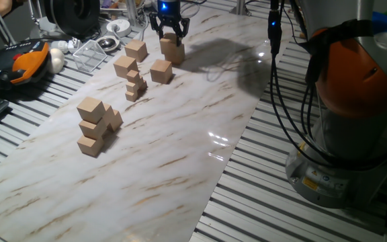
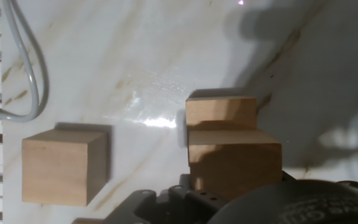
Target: Stack the blocks into a pyramid shape
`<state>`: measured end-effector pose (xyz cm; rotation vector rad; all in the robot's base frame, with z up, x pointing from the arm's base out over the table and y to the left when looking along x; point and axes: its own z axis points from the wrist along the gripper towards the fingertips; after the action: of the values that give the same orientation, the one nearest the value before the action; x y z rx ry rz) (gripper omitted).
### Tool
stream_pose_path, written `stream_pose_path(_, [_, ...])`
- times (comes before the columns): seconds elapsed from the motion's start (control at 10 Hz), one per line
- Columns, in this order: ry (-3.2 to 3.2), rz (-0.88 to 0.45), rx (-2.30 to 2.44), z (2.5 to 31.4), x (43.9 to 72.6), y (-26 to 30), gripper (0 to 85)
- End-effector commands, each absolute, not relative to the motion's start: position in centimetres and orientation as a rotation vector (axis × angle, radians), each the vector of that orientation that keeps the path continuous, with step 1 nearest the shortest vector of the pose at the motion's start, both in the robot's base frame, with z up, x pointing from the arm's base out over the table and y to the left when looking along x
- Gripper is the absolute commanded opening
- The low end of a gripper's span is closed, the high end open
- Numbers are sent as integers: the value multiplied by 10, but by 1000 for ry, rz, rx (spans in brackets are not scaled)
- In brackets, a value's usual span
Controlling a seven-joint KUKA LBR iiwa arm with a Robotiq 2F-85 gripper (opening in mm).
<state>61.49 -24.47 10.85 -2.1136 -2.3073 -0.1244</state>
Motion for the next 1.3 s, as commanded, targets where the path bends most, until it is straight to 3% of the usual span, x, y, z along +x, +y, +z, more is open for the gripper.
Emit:
stream_pose_path(0.0, [-2304, -123, -2115, 107, 614, -245, 340])
stream_pose_path(0.1, [-2303, -122, -2115, 107, 614, -244, 510])
stream_pose_path(0.2, [-2303, -118, -2115, 107, 614, -244, 510])
stream_pose_path(0.3, [-2300, -117, -2119, 106, 614, -244, 680])
stream_pose_path(1.2, [-2306, -115, -2111, 106, 614, -244, 680])
